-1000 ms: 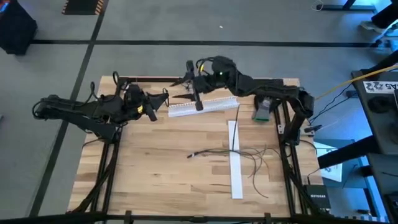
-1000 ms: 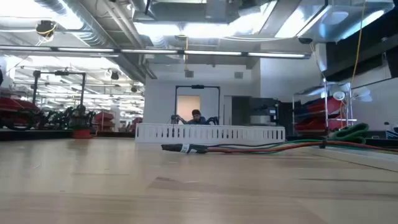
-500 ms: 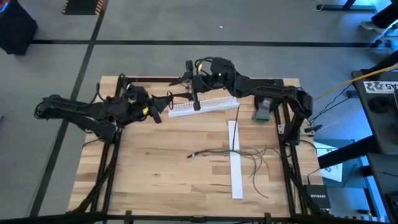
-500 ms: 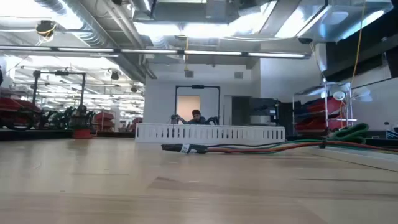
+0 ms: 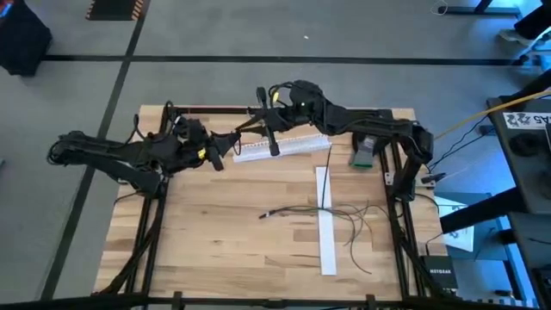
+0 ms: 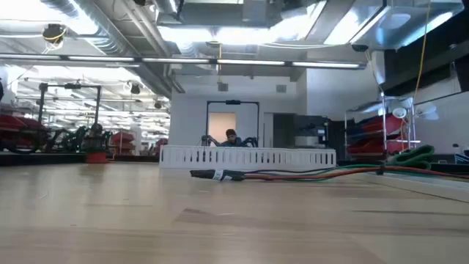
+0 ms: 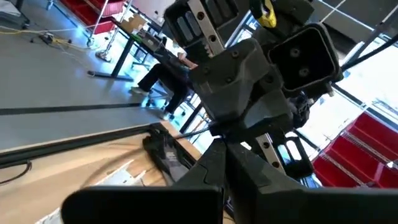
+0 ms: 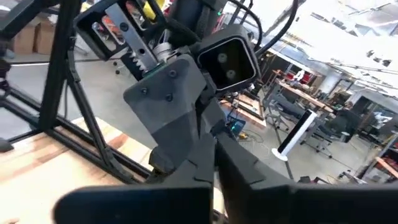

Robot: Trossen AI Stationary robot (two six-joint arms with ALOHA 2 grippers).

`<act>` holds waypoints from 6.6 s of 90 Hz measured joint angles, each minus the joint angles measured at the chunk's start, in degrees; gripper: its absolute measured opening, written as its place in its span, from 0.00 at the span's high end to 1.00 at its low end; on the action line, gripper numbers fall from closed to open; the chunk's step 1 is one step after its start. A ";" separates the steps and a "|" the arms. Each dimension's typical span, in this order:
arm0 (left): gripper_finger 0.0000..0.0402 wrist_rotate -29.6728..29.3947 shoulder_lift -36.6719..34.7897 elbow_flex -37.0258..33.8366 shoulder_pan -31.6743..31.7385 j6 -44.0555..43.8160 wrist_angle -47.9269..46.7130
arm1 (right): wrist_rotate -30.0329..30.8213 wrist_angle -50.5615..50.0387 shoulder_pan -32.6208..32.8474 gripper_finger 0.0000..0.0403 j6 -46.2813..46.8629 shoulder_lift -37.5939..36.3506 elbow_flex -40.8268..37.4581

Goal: Ziptie cables
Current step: Wrap the black zip-tie around the cable wires

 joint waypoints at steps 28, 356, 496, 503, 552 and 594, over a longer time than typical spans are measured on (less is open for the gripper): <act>1.00 -0.29 -0.04 0.14 0.04 0.39 -3.08 | 1.76 -1.92 -0.40 1.00 0.65 -2.21 -0.18; 1.00 0.21 9.12 0.03 -12.85 -19.33 -19.70 | 15.21 16.70 17.78 0.58 18.98 5.08 -49.87; 1.00 -0.97 15.54 0.05 -5.18 -12.70 13.68 | 32.73 -11.21 12.52 1.00 14.59 -28.06 -32.79; 1.00 -1.01 15.49 0.06 -5.15 -11.98 14.88 | 31.16 -12.01 13.00 1.00 14.77 -27.93 -32.79; 1.00 2.72 20.59 0.05 -3.67 -13.43 18.72 | 30.31 -9.74 14.67 0.99 14.94 -24.60 -32.81; 1.00 6.31 21.46 0.18 -2.08 -15.85 10.72 | 30.85 -11.73 16.09 0.99 12.75 -24.23 -32.86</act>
